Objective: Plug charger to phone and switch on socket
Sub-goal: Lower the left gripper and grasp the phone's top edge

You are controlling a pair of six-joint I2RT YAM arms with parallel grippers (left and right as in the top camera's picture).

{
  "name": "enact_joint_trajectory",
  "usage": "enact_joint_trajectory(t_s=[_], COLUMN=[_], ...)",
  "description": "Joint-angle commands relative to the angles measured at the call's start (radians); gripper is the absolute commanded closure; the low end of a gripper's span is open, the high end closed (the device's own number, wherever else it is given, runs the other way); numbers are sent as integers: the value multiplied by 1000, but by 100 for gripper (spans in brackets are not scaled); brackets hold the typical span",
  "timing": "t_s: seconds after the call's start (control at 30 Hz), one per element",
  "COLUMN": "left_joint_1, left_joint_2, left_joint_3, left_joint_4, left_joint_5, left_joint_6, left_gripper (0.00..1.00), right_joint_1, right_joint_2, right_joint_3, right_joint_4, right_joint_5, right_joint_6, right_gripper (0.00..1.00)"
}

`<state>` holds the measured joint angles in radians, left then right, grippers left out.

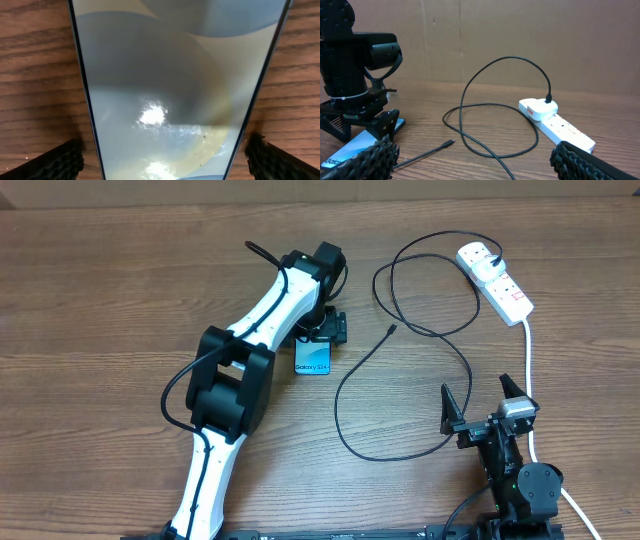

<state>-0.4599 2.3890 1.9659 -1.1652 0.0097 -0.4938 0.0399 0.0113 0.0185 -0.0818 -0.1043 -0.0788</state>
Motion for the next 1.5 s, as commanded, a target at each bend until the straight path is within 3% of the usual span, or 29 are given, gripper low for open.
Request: enact_joint_trajectory(t_s=[0.0,0.43,0.53,0.67,1.47], left_joint_1=[15,16,16,16,26], left_joint_2=[57,90,90,90,89], left_joint_3=[-2,-2,-2,-2,28], left_joint_4=[14,32,33,39,-16], left_joint_5=[-16,-17,-20,-20,1], left_joint_6=[38,49,53,53,52], left_gripper=[0,0,13,18,30], right_joint_1=[-2,-2,-2,-2,-2], right_joint_2=[-3,-3,-3,-3,-3], right_joint_3=[-10,-10,-10,-10,-10], right_joint_4=[5,5,5,5,5], right_joint_5=[6,6,6,6,6], right_joint_6=[-1,-1,-1,-1,-1], right_gripper=[0,0,0,0,0])
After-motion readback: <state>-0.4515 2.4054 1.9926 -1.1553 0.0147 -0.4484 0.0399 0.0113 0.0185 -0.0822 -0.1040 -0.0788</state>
